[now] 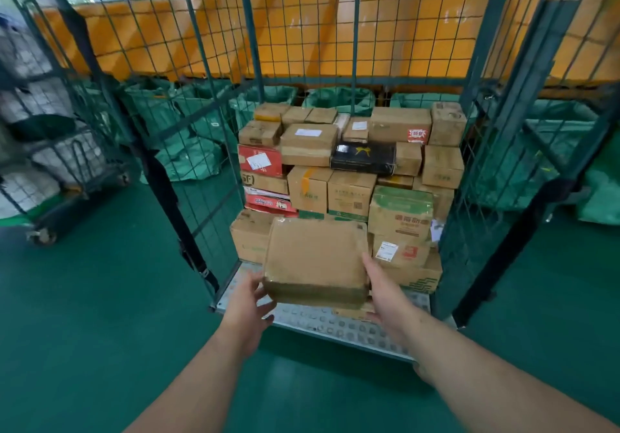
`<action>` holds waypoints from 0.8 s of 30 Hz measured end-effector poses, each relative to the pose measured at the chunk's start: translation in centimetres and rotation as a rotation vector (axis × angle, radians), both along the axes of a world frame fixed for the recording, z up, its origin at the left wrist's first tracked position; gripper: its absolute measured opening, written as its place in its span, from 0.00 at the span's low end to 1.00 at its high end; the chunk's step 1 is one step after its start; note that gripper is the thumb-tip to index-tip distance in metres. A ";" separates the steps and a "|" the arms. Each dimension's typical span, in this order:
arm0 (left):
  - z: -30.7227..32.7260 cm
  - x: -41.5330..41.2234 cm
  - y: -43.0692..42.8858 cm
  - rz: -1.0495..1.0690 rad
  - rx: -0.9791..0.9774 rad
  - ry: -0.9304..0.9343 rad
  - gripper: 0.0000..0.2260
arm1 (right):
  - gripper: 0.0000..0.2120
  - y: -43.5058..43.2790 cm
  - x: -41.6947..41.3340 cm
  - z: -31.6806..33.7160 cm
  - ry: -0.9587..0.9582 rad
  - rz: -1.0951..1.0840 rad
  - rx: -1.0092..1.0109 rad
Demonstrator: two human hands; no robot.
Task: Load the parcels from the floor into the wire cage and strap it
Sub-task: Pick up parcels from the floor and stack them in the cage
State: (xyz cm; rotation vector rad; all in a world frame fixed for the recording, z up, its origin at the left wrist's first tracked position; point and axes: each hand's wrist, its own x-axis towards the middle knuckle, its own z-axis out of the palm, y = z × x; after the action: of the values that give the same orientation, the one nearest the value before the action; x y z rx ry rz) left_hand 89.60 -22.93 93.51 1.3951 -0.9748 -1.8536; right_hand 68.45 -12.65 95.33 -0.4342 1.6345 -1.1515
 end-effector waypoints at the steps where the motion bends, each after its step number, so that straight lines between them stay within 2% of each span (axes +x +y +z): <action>1: -0.6 -0.6 -1.1 -0.033 0.004 -0.023 0.20 | 0.28 -1.0 -0.7 -0.9 -0.004 -0.024 -0.005; 3: -1.8 -2.0 -3.2 -0.074 0.009 -0.073 0.26 | 0.25 -2.9 -2.5 -2.6 -0.022 -0.062 -0.013; 4: -2.3 -2.8 -4.2 -0.089 0.016 -0.092 0.27 | 0.29 -4.0 -3.4 -3.4 -0.030 -0.052 -0.017; 6: -3.0 -3.8 -6.0 -0.087 0.062 -0.072 0.21 | 0.38 -6.3 -5.2 -5.0 -0.035 0.001 0.004; 7: -3.2 -4.2 -6.9 -0.066 0.087 -0.059 0.15 | 0.39 -7.7 -6.0 -5.6 -0.036 0.014 0.023; 9: -3.5 -4.8 -8.9 -0.021 0.133 -0.032 0.07 | 0.34 -10.8 -7.2 -6.6 -0.053 0.010 0.015; 11: -4.0 -5.0 -11.7 0.057 0.185 -0.003 0.04 | 0.30 -14.1 -7.9 -7.4 -0.048 0.032 0.012; 13: -4.5 -4.6 -14.5 0.116 0.206 0.049 0.10 | 0.25 -17.4 -8.1 -8.1 -0.063 0.059 0.013; 16: -6.3 -3.2 -18.5 0.105 0.221 0.077 0.33 | 0.11 -22.5 -7.8 -9.5 -0.151 0.022 0.041; 17: -6.4 -2.8 -19.8 0.093 0.218 0.071 0.38 | 0.13 -24.1 -7.4 -9.7 -0.165 0.027 0.045; 19: -6.4 -2.0 -22.6 0.058 0.198 -0.038 0.38 | 0.24 -27.6 -6.4 -10.3 -0.170 0.081 0.046; 21: -6.9 -1.3 -25.6 0.047 0.156 -0.170 0.29 | 0.35 -30.9 -5.2 -10.0 -0.121 0.157 0.076; 22: -7.2 -0.7 -27.3 0.026 0.130 -0.209 0.27 | 0.33 -32.8 -4.6 -10.2 -0.115 0.184 0.076; 24: -8.4 0.6 -31.3 -0.008 0.108 -0.240 0.33 | 0.20 -36.5 -3.6 -10.3 -0.120 0.191 0.047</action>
State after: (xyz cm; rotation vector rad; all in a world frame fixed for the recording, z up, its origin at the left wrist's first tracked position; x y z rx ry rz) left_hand 90.22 -54.26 85.09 1.7112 -1.0086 -1.7965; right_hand 64.89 -49.18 85.05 -0.4714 1.4791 -0.9765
